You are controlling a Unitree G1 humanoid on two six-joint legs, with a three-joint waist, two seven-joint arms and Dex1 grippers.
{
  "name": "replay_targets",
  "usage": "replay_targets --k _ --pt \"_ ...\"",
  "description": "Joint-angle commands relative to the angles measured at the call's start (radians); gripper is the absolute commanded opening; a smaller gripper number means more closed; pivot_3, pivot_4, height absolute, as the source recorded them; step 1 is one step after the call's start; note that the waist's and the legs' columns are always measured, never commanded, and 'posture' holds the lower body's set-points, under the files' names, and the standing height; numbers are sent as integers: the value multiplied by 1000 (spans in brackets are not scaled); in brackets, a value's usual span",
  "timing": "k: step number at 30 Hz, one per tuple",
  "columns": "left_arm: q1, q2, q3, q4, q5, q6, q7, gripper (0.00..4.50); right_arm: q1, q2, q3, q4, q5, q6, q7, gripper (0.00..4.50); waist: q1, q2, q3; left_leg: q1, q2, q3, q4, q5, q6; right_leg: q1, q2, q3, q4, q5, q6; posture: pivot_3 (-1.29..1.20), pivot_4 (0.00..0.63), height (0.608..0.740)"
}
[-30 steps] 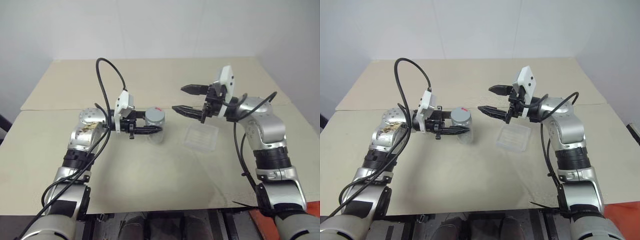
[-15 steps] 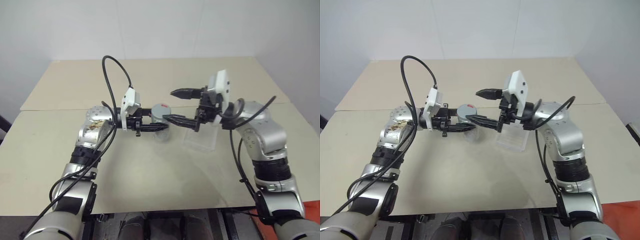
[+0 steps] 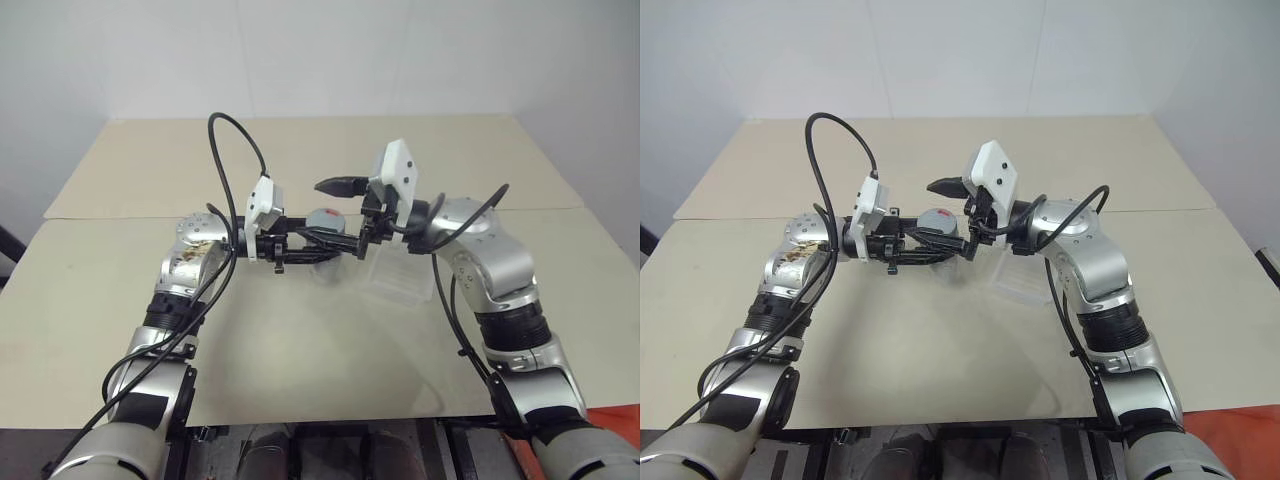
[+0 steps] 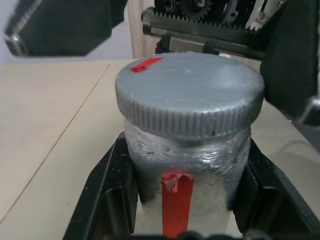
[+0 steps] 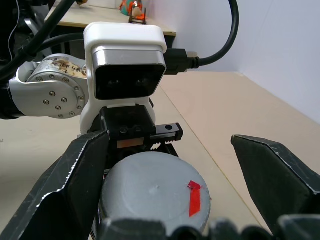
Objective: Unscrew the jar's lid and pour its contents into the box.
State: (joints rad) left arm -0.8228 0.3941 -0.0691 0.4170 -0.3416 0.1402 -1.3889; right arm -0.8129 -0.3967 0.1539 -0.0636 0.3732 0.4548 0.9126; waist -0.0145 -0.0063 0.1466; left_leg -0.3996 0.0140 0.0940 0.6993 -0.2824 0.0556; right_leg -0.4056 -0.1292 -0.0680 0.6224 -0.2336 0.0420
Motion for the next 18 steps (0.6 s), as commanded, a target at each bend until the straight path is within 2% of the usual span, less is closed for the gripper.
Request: replay_targets --k 1,18 --pt "-15 9 6 -18 -6 -17 -4 2043 -32 2 -4 -2 -13 1 -12 4466 0 0 0 0 0 0 0 0 0 0 0 0 0 0 0 0 150 740" --pt "-14 28 7 -25 -10 -20 -23 2043 14 -80 -75 8 5 2 -22 4466 0 0 0 0 0 0 0 0 0 0 0 0 0 0 0 0 150 740"
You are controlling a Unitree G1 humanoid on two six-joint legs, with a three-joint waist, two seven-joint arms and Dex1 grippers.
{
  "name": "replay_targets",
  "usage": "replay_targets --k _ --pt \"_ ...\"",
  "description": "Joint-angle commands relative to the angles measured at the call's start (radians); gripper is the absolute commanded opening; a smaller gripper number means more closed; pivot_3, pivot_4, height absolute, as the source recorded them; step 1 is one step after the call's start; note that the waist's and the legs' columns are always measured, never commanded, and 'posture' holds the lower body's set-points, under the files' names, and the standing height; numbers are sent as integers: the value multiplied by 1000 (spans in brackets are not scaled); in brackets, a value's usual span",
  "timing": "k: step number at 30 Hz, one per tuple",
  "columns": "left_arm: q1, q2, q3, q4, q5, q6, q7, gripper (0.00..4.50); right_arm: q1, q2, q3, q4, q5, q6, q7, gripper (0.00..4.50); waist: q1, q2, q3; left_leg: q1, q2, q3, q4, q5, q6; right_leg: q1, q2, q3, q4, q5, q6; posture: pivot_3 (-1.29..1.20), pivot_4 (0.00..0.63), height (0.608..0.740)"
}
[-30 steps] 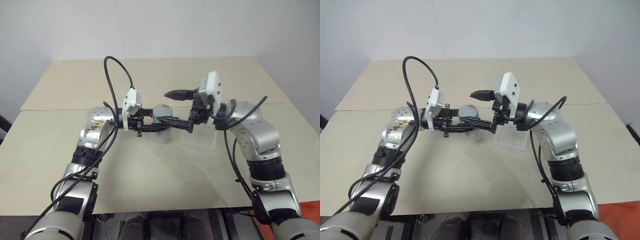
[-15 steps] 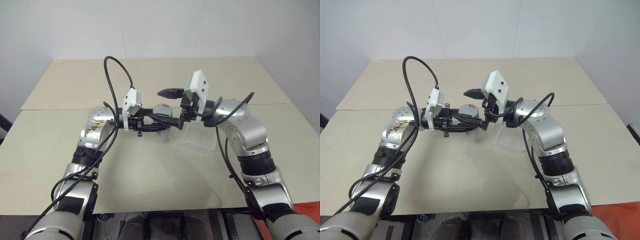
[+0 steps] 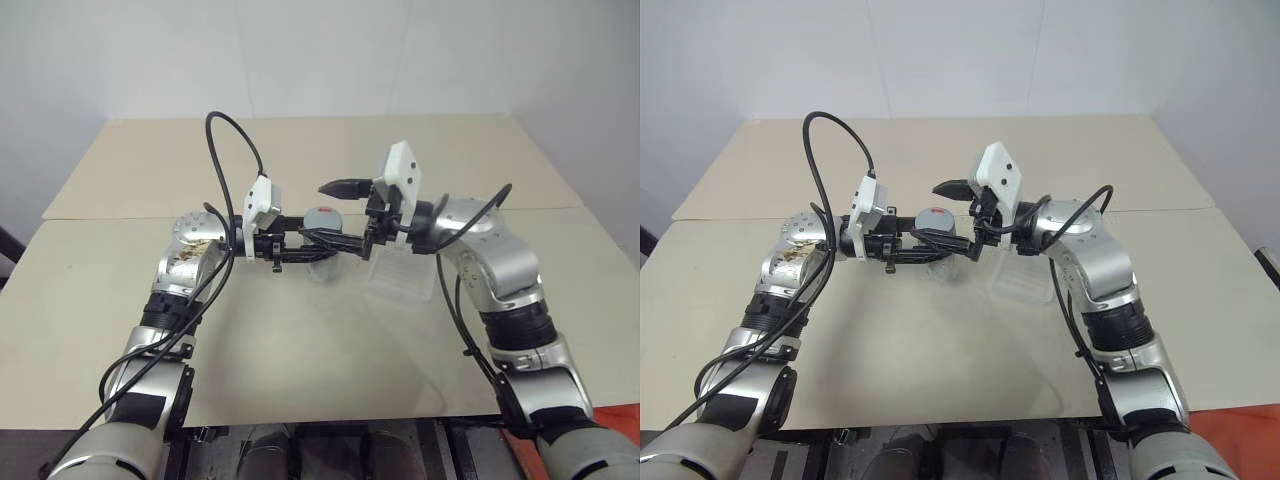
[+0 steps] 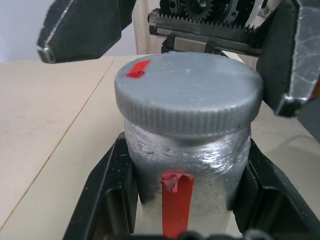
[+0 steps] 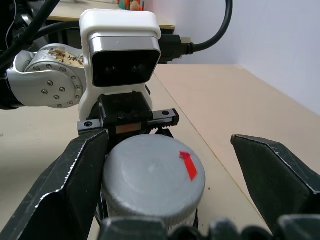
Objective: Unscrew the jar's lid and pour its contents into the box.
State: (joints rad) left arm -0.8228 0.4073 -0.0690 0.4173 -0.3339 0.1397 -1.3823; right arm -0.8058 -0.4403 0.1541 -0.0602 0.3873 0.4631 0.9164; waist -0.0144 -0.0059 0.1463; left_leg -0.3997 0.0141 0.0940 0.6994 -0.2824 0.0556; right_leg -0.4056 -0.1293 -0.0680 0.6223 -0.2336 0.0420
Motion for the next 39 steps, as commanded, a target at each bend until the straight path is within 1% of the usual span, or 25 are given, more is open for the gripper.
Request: replay_targets --k 1,16,24,27,32,37,39 --pt "-15 16 7 -25 -18 -19 -31 2043 9 -41 -79 3 -6 -7 -27 4466 0 0 0 0 0 0 0 0 0 0 0 0 0 0 0 0 150 740" --pt "-24 22 2 -18 -21 -17 -45 2043 46 -97 -105 -16 20 -10 -31 4466 6 0 0 0 0 0 0 0 0 0 0 0 0 0 0 0 150 740" --pt "-26 15 7 -8 -15 -21 -48 2043 61 -113 -119 -31 26 -4 -22 4466 -1 0 0 0 0 0 0 0 0 0 0 0 0 0 0 0 150 740" --pt "-26 12 6 -4 -13 -23 -45 2043 62 -122 -133 -48 42 4 -17 4466 0 0 0 0 0 0 0 0 0 0 0 0 0 0 0 0 150 740" --pt "-25 7 5 4 -10 -26 -40 2043 59 -123 -161 -113 118 52 4 4466 3 0 0 0 0 0 0 0 0 0 0 0 0 0 0 0 150 740" --pt "-32 0 5 16 -7 -31 -36 2043 50 -99 -124 -179 133 92 -14 4466 2 0 0 0 0 0 0 0 0 0 0 0 0 0 0 0 150 740" --pt "-35 -6 4 18 -6 -32 -33 2043 47 -84 -84 -179 96 78 -19 4466 2 0 0 0 0 0 0 0 0 0 0 0 0 0 0 0 150 740"
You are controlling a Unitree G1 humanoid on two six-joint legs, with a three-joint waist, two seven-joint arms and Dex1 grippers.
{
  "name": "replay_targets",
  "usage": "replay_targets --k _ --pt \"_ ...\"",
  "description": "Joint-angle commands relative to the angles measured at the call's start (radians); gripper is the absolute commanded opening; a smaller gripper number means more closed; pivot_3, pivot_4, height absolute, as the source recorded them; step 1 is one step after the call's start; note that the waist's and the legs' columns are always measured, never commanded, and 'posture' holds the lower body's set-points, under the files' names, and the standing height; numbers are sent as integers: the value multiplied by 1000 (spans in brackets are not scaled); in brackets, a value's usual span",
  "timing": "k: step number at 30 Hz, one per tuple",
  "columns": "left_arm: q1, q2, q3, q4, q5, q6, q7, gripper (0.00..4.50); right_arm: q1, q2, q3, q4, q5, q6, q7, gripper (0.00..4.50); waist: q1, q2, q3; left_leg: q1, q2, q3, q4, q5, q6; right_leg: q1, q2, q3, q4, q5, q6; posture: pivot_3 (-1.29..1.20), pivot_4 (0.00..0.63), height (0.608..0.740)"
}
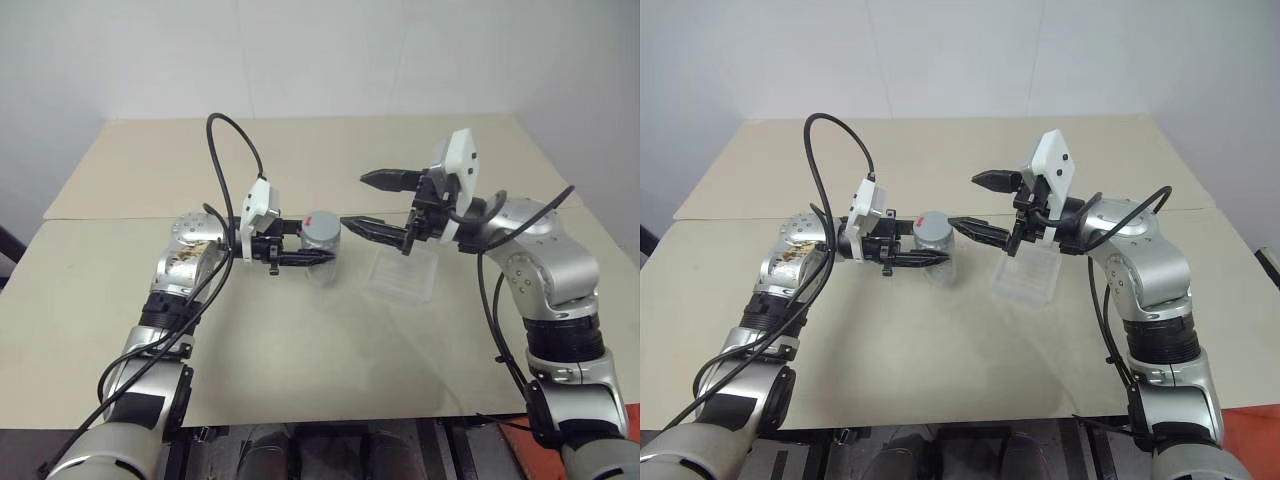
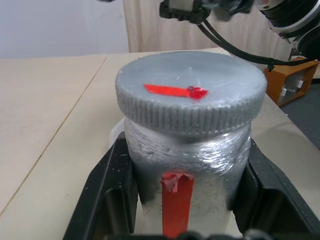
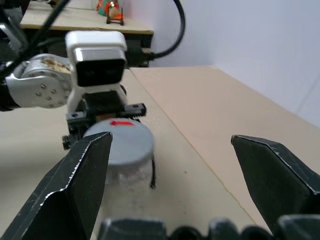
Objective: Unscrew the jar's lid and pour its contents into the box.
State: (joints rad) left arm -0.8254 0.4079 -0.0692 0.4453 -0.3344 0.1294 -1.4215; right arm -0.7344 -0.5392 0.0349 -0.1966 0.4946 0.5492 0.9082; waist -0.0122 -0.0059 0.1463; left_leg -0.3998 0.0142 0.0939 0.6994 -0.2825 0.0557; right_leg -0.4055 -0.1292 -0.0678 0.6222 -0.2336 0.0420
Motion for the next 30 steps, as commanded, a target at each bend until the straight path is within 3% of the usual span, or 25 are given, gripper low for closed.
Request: replay_targets --k 1,14,30 --pt "-34 -9 4 -10 -6 -22 7 2043 -26 21 52 -37 -30 -16 -13 4466 -2 0 0 0 0 0 0 0 0 0 0 0 0 0 0 0 150 740" --pt "-30 0 7 -16 -4 -23 3 2043 -66 93 100 16 -90 -30 -27 4466 0 0 0 0 0 0 0 0 0 0 0 0 0 0 0 0 150 740" --pt "-34 8 4 -14 -3 -22 -2 2043 -48 41 67 43 -89 -45 -2 4466 -1 0 0 0 0 0 0 0 0 0 0 0 0 0 0 0 150 740"
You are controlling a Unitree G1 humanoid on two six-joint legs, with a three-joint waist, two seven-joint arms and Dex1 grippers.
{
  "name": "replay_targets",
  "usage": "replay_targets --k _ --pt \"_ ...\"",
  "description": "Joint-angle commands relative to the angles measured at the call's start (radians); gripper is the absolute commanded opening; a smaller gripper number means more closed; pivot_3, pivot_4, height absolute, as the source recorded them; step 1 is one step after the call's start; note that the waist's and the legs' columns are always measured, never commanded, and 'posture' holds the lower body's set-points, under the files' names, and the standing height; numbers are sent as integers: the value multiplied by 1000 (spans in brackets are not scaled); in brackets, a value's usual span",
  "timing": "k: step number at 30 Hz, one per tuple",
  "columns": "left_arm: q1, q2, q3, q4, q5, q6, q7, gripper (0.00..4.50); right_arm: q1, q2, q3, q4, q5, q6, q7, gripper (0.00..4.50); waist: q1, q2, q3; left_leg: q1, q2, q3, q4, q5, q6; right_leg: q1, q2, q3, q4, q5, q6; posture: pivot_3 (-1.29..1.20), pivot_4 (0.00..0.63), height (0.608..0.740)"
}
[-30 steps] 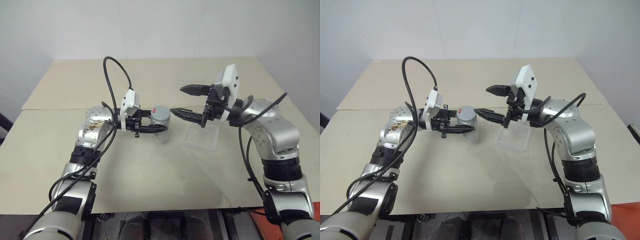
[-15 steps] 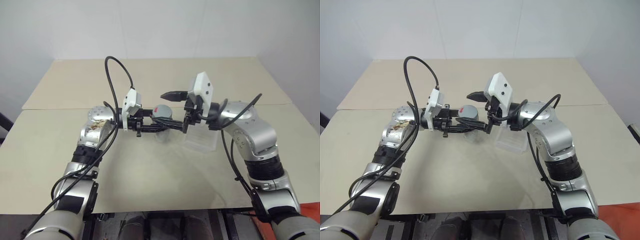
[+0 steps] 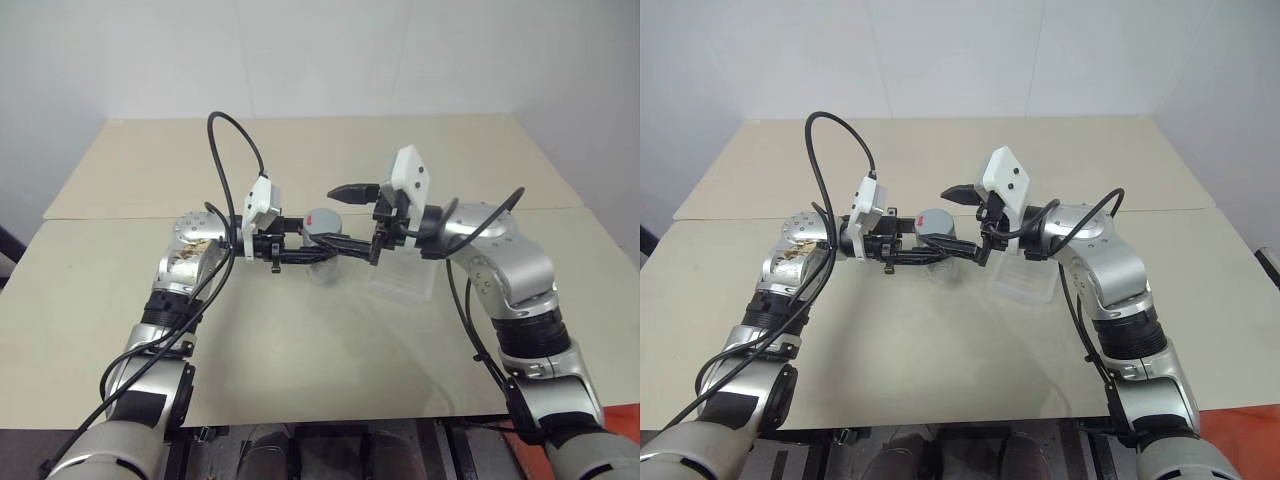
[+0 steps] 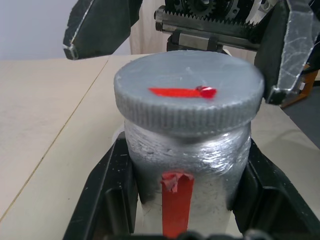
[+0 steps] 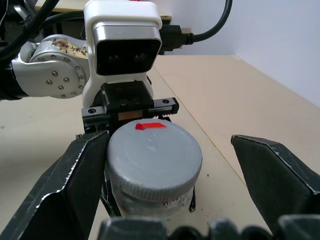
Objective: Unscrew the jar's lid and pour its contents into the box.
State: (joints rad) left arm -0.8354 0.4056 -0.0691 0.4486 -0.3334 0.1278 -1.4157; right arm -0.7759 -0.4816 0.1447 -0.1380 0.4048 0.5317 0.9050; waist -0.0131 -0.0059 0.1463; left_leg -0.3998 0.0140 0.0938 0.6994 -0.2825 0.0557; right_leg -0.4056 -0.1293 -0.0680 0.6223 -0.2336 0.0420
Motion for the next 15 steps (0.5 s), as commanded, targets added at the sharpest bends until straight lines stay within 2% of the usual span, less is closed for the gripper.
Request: replay_targets --k 1,15 --pt "-24 10 4 -17 -4 -20 -8 2043 -6 -20 -44 -15 1 -29 4 4466 0 0 0 0 0 0 0 0 0 0 0 0 0 0 0 0 150 740" --pt "-26 8 3 -16 -2 -23 -13 2043 -5 -15 -44 -43 43 -14 41 4466 0 0 0 0 0 0 0 0 0 0 0 0 0 0 0 0 150 740"
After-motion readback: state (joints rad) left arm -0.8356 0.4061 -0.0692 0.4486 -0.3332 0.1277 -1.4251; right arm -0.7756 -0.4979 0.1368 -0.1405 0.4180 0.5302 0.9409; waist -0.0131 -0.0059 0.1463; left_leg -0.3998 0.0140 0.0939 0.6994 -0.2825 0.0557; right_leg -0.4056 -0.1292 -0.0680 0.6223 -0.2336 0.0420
